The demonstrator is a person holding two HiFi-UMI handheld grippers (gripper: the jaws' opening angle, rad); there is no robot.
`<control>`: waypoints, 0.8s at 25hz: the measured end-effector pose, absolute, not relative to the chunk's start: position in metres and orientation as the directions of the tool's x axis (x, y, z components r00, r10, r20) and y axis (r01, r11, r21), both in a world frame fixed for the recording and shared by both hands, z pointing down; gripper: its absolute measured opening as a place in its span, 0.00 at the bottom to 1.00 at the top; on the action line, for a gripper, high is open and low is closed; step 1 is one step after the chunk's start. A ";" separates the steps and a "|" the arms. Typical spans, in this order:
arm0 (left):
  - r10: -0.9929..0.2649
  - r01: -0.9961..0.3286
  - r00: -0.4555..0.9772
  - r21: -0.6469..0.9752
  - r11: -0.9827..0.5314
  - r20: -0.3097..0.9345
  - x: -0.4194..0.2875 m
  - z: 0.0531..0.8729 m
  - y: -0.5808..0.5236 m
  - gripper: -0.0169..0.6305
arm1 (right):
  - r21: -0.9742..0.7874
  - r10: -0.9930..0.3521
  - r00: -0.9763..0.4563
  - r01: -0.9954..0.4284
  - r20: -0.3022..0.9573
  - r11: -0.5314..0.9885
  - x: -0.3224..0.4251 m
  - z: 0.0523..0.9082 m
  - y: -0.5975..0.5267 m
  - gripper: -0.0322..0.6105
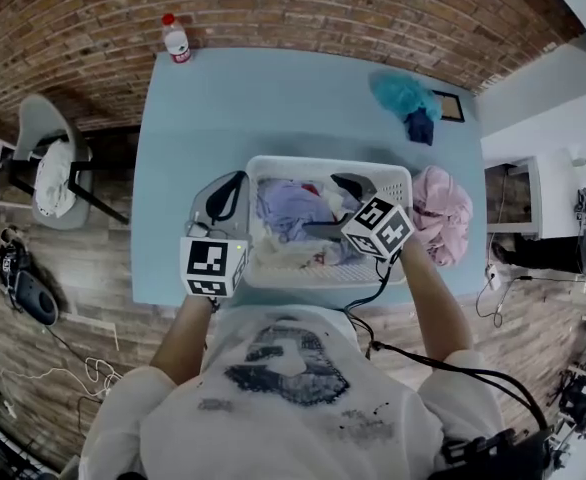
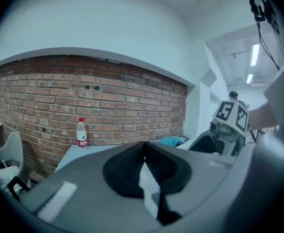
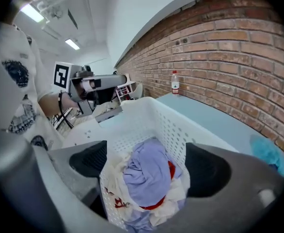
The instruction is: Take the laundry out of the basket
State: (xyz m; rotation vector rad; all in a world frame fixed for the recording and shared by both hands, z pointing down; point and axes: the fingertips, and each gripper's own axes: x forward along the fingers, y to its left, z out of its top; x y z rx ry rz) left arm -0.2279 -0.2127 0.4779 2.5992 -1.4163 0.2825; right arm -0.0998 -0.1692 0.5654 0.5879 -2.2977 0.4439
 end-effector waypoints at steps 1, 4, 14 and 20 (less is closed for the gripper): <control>-0.812 -0.845 0.528 0.057 -0.532 0.247 -0.229 0.479 -0.214 0.01 | -0.140 -0.261 -0.640 -0.505 0.723 0.852 -0.102 0.570 -0.169 0.83; -0.816 -0.850 0.520 0.059 -0.524 0.251 -0.231 0.482 -0.217 0.01 | -0.171 -0.175 -0.644 -0.437 0.744 0.883 -0.109 0.588 -0.164 0.83; -0.819 -0.859 0.505 0.065 -0.508 0.273 -0.239 0.490 -0.228 0.01 | -0.127 0.007 -0.494 -0.210 0.869 0.969 -0.122 0.651 -0.144 0.88; -0.806 -0.852 0.514 0.065 -0.520 0.295 -0.236 0.500 -0.233 0.01 | -0.106 0.049 -0.425 -0.111 0.904 0.988 -0.124 0.684 -0.131 0.89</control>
